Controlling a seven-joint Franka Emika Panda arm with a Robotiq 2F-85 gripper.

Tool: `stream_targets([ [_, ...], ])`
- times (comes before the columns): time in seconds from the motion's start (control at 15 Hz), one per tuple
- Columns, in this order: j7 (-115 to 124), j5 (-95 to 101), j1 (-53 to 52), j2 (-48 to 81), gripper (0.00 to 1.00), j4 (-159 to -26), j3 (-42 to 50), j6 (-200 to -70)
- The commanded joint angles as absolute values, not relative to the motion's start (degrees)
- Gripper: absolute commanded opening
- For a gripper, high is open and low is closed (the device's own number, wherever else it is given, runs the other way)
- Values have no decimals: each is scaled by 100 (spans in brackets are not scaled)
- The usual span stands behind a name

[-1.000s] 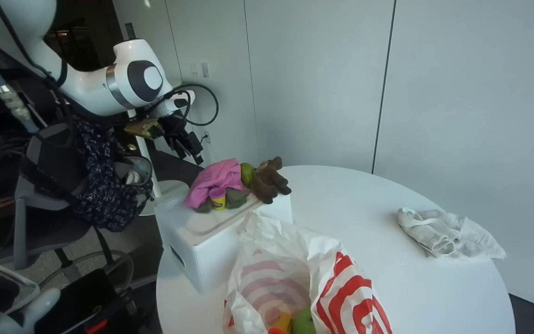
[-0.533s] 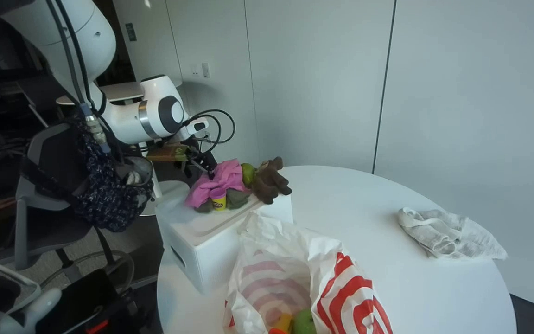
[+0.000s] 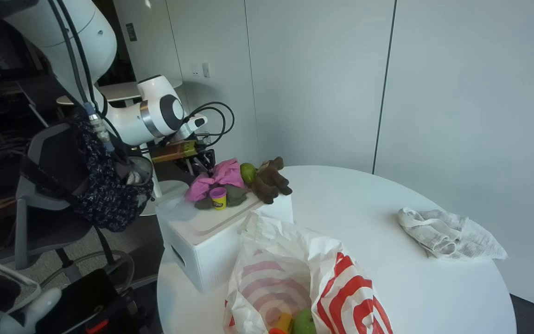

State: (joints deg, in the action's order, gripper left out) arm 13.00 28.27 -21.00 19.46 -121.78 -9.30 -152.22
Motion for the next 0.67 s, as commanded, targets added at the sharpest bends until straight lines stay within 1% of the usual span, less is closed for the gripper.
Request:
stream_targets([
  [0.0,1136,2900,-2151,1708,21,-12280,-793,-15247],
  [0.13,1184,2884,-2139,1651,16,-12306,-746,-15187],
  [0.2,1144,2836,-2113,1618,13,-12320,-749,-15155],
  [0.33,1025,2548,-1973,1448,17,-12381,-811,-15106],
  [0.4,987,2257,-1826,1291,14,-12461,-866,-15250],
  [0.6,759,1357,-1506,827,17,-12657,-990,-15417],
])
